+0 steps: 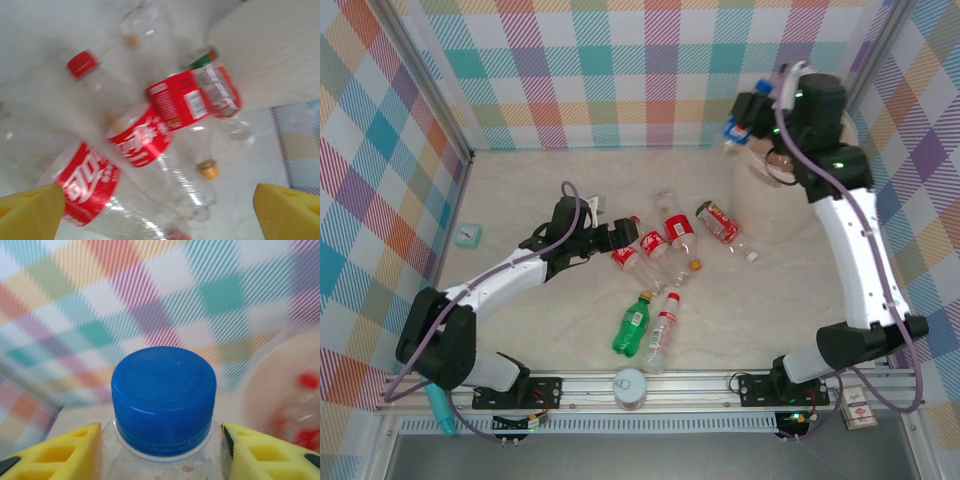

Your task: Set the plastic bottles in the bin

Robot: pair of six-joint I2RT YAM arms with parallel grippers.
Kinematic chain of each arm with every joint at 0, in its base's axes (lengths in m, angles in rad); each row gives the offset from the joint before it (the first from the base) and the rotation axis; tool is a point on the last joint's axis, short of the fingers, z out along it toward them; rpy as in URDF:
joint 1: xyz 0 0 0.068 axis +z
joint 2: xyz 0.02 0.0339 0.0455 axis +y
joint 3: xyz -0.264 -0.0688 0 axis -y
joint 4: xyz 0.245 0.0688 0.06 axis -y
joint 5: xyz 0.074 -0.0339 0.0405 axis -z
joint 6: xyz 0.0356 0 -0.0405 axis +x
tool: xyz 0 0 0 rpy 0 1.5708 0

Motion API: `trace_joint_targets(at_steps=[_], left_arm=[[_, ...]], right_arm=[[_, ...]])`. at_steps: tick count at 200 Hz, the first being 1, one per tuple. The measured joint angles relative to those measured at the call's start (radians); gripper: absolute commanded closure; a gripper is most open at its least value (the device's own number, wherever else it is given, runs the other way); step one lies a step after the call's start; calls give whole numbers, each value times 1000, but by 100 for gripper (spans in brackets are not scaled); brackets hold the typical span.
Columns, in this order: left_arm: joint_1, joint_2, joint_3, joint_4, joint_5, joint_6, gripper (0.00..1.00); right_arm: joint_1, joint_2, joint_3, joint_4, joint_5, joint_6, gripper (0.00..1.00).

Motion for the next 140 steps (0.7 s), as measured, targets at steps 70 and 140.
trace_joint_targets(at_steps=[70,140], left_arm=[[-2,161,18,-14,-47,-56,3],[-2,270,27,25,-46,-61,6]], right_arm=[[-196,67,89,-21,263,-230,65],[-235,223,4,-87,283,-273,63]])
